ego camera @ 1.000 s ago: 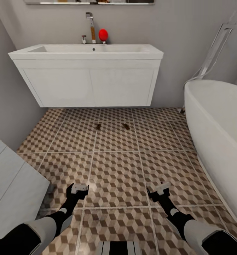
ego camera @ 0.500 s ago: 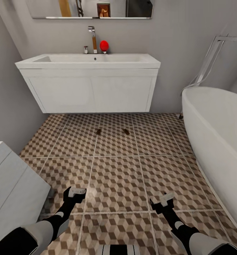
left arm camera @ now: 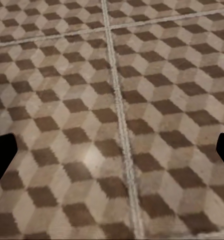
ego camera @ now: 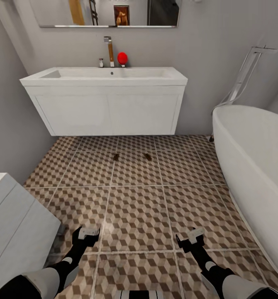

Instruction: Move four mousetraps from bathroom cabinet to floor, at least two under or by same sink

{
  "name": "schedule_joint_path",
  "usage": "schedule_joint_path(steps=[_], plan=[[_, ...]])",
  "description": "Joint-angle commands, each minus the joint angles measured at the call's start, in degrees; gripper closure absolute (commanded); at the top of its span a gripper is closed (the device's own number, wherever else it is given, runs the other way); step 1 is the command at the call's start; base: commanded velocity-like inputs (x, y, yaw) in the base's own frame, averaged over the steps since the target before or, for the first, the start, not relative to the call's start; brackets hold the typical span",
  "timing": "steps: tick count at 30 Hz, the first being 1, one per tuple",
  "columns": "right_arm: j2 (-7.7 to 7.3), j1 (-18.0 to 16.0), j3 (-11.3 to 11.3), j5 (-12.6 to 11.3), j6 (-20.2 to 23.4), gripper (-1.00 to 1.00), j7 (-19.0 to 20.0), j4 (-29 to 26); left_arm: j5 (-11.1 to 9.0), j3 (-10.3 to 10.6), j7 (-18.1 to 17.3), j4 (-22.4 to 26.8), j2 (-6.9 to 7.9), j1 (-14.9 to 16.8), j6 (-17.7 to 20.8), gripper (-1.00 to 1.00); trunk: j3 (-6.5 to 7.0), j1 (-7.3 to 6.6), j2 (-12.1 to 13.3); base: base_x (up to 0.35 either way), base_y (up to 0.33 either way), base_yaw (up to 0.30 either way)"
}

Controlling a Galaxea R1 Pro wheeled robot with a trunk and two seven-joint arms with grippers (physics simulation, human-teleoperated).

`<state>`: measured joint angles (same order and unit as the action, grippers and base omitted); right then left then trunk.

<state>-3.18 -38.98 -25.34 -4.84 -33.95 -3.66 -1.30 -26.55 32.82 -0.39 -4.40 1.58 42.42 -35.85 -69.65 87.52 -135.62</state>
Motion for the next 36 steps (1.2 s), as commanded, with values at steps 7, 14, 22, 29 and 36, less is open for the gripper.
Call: schedule_joint_path(steps=[7, 14, 22, 29, 36], plan=[[-0.08, 0.4, -0.5, -0.5, -0.3, -1.00, -0.1, 0.0, -0.4, 0.5, 0.0, -0.2, 0.48, -2.5, -0.6, -1.00, 1.22, -1.55, 2.8, 0.000, 0.000, 0.000], [-0.26, 1.4, -0.5, -1.4, -2.4, -1.00, -0.1, 0.1, -0.4, 0.5, 0.1, -0.2, 1.17, -6.0, -6.2, -1.00, 2.48, -3.09, 5.6, 0.000, 0.000, 0.000], [-1.41, 4.0, -0.5, -6.5, -4.9, -1.00, 0.1, 0.1, -0.4, 0.5, 0.1, -0.3, 1.98, -10.0, -7.9, -1.00, 3.92, -4.85, 8.8, 0.000, 0.000, 0.000], [-2.24, 7.0, -0.5, -8.4, -8.2, -1.00, 0.1, 0.1, -0.4, 0.5, 0.2, -0.3, 2.10, -11.4, -8.2, -1.00, 5.17, -6.38, 11.6, 0.000, 0.000, 0.000], [-2.35, 9.8, -0.5, -8.6, -10.7, -1.00, 0.0, 0.1, -0.4, 0.5, 0.6, -0.3, 1.46, -12.3, -7.8, -1.00, 6.43, -7.92, 14.4, 0.000, 0.000, 0.000]])
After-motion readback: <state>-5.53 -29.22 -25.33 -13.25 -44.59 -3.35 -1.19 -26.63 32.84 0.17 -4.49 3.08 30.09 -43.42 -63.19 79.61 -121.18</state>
